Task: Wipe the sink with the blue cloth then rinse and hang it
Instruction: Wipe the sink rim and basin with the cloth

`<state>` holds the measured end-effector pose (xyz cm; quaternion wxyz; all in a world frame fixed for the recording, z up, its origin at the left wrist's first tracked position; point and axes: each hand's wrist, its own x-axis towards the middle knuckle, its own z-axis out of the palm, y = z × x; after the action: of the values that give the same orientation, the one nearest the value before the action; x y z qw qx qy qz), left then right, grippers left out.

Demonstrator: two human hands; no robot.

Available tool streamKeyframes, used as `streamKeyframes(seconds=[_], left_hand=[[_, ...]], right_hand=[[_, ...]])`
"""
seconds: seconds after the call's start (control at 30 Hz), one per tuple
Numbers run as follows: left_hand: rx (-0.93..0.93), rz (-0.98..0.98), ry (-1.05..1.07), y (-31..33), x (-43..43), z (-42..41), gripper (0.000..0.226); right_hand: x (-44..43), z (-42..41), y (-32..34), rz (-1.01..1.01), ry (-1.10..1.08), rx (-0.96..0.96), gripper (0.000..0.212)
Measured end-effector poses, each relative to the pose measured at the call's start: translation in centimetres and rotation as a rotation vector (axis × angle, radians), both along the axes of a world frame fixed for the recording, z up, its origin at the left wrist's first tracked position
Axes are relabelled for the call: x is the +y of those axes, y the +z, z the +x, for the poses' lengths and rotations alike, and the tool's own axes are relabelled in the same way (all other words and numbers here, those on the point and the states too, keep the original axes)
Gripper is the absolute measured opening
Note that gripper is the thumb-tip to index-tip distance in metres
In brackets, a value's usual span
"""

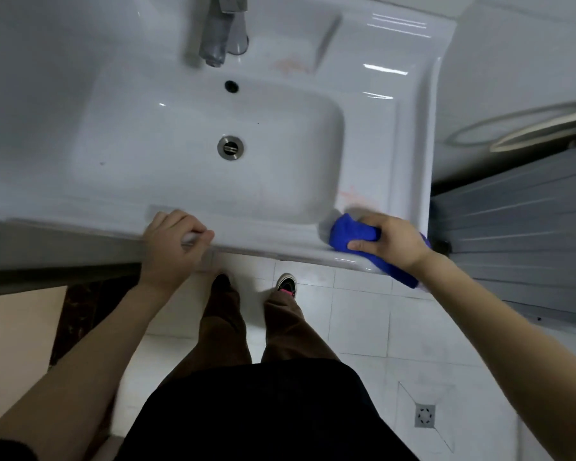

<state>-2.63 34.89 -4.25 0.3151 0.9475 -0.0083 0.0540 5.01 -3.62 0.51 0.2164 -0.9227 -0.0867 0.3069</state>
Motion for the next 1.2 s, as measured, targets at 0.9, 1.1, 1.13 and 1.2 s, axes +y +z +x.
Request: streamKeyframes(seconds=[0.9,1.1,1.13,1.2], left_hand=[[0.057,0.029,0.002,0.8,-0.7,0.3,0.021],[0.065,0.059,0.024,0.5,-0.9,0.3,0.021],[0.075,0.060,0.018,0.4,-0.9,0.4,0.021],[0.081,0.064,0.020,0.3,-0.7,0.3,0.021]], right_hand=[[-3.9,-1.3,-0.3,-0.157,0.044,-0.178,0.031],[-4.1,-1.3,-0.5,-0.146,0.063,-0.214,0.030],[-4.1,-1.3,-0.5,-0.141,0.066,-0.210,0.030],[-4.0,-1.3,-0.5,-0.128,0.067,-0.206,0.030]])
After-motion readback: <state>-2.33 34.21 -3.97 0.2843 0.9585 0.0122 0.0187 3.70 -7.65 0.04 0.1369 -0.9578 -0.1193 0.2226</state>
